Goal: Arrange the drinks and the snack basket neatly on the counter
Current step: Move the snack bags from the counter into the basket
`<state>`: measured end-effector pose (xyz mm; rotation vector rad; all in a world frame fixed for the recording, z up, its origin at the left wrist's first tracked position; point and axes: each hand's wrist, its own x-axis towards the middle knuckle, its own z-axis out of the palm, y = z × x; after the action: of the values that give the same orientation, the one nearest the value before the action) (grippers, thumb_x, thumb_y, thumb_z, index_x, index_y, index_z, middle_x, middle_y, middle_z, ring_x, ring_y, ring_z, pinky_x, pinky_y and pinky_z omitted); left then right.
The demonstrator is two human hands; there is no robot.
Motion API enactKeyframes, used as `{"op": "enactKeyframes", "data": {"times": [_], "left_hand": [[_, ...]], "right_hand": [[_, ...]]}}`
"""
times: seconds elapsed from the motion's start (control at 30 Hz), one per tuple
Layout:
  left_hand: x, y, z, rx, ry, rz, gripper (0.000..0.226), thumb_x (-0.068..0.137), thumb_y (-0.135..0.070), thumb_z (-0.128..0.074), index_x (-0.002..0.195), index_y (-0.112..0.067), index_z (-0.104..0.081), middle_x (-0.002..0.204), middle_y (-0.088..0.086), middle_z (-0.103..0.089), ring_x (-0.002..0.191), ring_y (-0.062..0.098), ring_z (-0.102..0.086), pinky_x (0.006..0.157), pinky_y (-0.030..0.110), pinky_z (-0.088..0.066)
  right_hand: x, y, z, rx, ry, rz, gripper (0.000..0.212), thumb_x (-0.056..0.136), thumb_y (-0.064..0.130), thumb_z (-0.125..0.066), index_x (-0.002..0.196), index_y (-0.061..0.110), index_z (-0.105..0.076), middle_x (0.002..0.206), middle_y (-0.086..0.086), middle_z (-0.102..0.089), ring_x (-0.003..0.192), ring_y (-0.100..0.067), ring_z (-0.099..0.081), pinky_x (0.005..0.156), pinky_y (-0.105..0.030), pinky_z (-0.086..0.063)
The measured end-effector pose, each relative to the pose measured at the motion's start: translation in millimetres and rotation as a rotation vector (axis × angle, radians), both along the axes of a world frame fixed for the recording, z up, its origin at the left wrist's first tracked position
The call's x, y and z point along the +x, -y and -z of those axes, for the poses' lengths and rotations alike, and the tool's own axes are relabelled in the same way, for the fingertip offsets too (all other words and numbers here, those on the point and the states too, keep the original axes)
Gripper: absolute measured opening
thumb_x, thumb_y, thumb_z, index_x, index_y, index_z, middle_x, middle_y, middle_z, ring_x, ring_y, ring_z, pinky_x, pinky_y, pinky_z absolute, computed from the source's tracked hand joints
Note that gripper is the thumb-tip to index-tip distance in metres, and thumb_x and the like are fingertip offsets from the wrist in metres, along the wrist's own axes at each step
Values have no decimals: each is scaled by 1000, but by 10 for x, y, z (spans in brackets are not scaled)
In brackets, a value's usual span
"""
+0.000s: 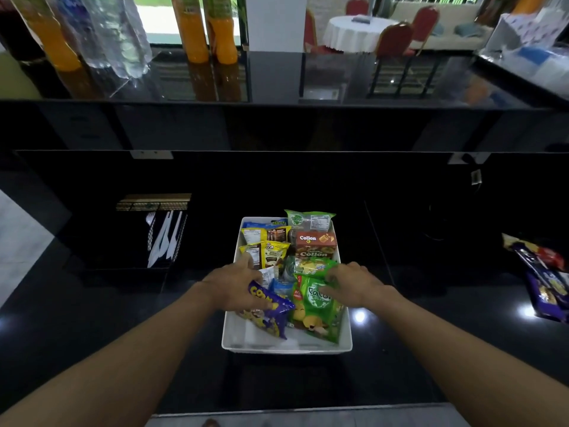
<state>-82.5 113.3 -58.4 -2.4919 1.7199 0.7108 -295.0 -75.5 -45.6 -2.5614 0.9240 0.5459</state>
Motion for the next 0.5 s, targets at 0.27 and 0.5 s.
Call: {"op": "enactKeyframes", "data": {"times": [0.27,0.5], "left_hand": [[-55,124,48,99,-44,19,61,80,-82,-48,99,-25,-63,98,-3,-61,85,12,-59,72,32,-50],[-70,29,155,30,4,12,53,93,-64,-47,131,-27,-53,123,1,-63,104,20,-62,75,31,-47]], "right_hand": [[10,-42,0,50,50,30,72,82,55,-77,143,27,-53,138,-5,-57,124,-27,-55,104,-43,-48],[45,-115,37,-52,-6,-51,84,76,50,-81,149,30,-43,138,-2,-55,123,-25,-56,100,-41,-50]]}}
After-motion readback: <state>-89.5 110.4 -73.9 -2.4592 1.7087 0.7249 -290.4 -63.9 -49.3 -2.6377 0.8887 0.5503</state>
